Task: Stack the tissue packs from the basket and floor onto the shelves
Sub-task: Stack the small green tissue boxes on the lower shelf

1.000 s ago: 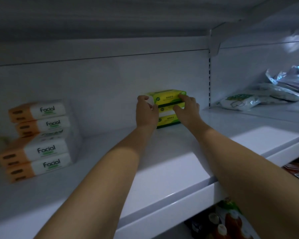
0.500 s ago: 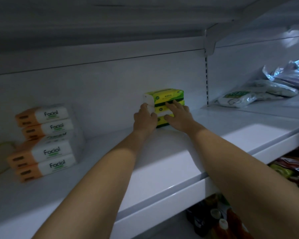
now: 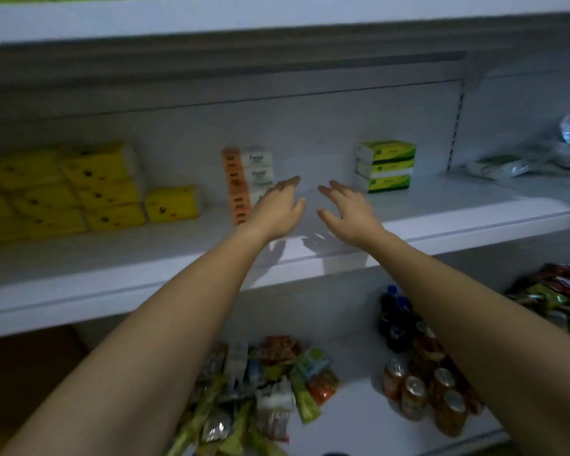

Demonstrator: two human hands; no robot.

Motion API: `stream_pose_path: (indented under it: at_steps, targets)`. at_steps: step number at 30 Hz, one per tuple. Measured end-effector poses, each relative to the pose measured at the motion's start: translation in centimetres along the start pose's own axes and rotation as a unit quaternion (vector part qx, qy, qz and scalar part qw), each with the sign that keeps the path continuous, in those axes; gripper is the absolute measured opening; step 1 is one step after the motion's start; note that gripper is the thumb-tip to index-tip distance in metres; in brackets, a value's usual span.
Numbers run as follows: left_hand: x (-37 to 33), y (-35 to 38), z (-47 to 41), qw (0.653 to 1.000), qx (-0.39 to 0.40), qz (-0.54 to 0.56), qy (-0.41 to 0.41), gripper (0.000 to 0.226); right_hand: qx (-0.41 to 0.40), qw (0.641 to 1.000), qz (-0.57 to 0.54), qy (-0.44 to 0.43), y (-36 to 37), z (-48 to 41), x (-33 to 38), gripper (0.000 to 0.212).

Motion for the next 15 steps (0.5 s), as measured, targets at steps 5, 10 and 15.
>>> stream_pose_path:
  at_steps: [5,10,15]
  targets:
    - [6.0,-1.8,14.2,0.999,-0.050,0.002,-0.013,0.049,0.017,0.994,-0.016,-0.103,3.4,6.4,11.0,0.050]
    - [13.1,-0.5,28.7,0.992,-0.078,0.033,-0.093,0.044,0.088,0.980,-0.037,-0.174,10.2,12.3,20.2,0.048]
    - [19.4,4.2,40.5,0.978,-0.052,0.060,-0.191,0.044,0.185,0.955,-0.046,-0.228,19.8,18.8,26.3,0.049]
Point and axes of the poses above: each hand's wrist, its own z-axis away from the middle knuckle, its own y-axis out of the palm, x = y × z, the point moved 1 cm from there along -z, towards the middle knuckle, and after that the axes turned 11 degrees about x, right-handed, at the moved point
